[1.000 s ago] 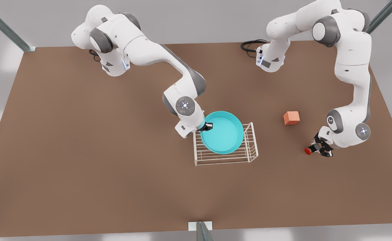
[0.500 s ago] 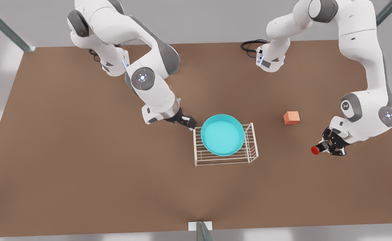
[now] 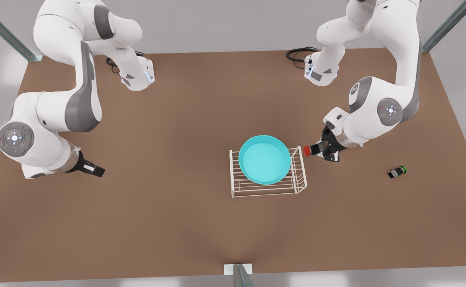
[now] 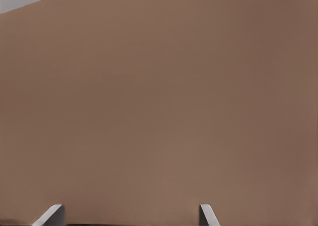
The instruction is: Place the plate on the shelf with right arm and place the red button switch in the plate with left arm
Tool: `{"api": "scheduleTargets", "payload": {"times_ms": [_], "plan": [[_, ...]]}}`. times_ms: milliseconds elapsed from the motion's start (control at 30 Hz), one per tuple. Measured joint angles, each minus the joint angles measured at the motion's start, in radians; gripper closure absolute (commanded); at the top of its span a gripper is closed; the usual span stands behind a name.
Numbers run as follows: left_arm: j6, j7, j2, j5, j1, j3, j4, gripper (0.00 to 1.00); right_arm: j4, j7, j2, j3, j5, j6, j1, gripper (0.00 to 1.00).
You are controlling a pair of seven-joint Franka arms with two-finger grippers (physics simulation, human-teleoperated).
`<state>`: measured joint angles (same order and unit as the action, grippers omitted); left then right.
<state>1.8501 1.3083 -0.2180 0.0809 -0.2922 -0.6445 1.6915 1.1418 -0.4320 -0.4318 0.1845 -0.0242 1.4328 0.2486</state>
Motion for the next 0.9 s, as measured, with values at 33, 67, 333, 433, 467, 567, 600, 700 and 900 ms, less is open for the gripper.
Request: {"api": "scheduleTargets", "payload": {"times_ms": [33, 67, 333, 433, 467, 567, 600, 700, 900], "plan": [[-0.005, -0.029, -0.003, 0.000, 0.025, -0.005, -0.016, 0.62, 0.000, 0.027, -0.002, -0.006, -0.003, -0.002, -0.001, 0.00], [-0.009, -0.059, -0.007, 0.000, 0.049, -0.008, -0.031, 0.62, 0.000, 0.053, -0.003, -0.008, -0.001, -0.002, -0.006, 0.00], [-0.026, -0.294, -0.161, -0.037, 0.235, 0.036, -0.174, 0.62, 0.003, 0.215, -0.011, -0.006, 0.042, 0.012, -0.011, 0.00], [-0.024, -0.375, -0.219, -0.045, 0.379, 0.137, -0.208, 0.62, 0.003, 0.259, -0.011, -0.005, 0.049, 0.017, -0.011, 0.00], [-0.020, -0.400, -0.234, -0.047, 0.408, 0.157, -0.211, 0.62, 0.003, 0.273, -0.011, -0.005, 0.050, 0.018, -0.011, 0.00], [-0.005, -0.469, -0.260, -0.050, 0.463, 0.210, -0.215, 0.62, 0.003, 0.308, -0.014, -0.006, 0.053, 0.021, -0.011, 0.00], [-0.001, -0.489, -0.267, -0.051, 0.467, 0.222, -0.226, 0.62, 0.002, 0.319, -0.015, -0.007, 0.053, 0.022, -0.011, 0.00], [0.006, -0.544, -0.291, -0.053, 0.474, 0.234, -0.251, 0.59, 0.003, 0.347, -0.018, -0.007, 0.054, 0.029, -0.011, 0.00], [0.011, -0.633, -0.296, -0.045, 0.496, 0.235, -0.246, 0.00, 0.004, 0.392, -0.021, -0.007, 0.054, 0.041, -0.011, 0.00]]}}
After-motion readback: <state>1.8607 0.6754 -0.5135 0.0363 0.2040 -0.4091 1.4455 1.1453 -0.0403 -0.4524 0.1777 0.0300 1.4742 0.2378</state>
